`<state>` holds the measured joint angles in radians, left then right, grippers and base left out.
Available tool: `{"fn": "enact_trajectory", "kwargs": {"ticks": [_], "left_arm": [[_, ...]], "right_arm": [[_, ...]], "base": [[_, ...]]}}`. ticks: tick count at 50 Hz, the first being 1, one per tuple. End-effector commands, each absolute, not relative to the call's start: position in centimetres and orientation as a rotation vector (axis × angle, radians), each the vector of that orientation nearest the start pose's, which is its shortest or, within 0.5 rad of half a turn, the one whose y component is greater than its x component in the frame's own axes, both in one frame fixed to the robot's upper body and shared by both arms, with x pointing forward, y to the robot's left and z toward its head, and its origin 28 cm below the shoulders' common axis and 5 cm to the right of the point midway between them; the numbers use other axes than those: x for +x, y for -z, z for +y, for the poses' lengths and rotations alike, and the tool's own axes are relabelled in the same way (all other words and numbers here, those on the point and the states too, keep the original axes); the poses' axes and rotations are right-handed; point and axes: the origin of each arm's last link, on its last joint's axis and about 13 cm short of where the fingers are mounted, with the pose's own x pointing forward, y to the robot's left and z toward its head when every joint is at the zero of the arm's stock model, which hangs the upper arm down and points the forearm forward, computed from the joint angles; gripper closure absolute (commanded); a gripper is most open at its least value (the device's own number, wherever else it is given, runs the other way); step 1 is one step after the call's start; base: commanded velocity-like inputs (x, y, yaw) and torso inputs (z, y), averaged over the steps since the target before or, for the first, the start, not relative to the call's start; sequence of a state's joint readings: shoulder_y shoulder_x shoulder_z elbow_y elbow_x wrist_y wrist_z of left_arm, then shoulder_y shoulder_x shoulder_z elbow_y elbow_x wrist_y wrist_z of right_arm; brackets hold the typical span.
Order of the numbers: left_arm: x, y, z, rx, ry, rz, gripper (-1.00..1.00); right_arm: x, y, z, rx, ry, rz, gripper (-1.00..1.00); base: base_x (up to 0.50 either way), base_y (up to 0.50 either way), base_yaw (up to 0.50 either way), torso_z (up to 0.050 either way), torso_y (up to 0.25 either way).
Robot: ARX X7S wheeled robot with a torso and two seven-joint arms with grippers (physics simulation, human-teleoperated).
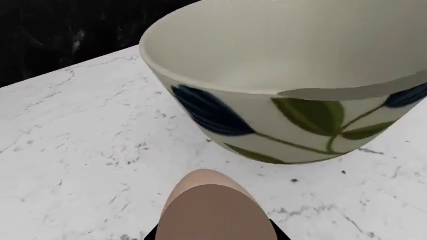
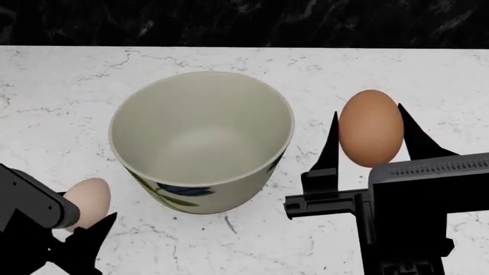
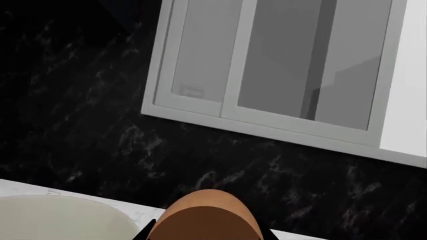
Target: Place the eggs and milk next to the bowl.
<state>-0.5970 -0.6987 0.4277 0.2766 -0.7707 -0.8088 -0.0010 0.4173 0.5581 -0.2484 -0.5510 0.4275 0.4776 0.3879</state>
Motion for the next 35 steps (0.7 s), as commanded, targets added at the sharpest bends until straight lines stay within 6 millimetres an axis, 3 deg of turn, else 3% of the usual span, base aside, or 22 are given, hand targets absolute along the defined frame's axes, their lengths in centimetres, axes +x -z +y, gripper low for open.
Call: {"fn": "enact_trajectory", "kwargs": {"ticks": [1,35], "left_arm": [[28.1,-14.8,26.5,0.182,0.493,0.292,1.00],[30.0,-13.2,25.6,0.190,0.525,0.342,1.00]], "right_arm": [[24.6,-18.6,-13.6,-0.206,-0.018,-0.369,1.00],[24.2,-18.6,-13.9,-0.212,0.000,-0.369,1.00]], "base": [[0.00,0.00,0.00,0.000,0.000],[0.00,0.00,0.00,0.000,0.000]]}}
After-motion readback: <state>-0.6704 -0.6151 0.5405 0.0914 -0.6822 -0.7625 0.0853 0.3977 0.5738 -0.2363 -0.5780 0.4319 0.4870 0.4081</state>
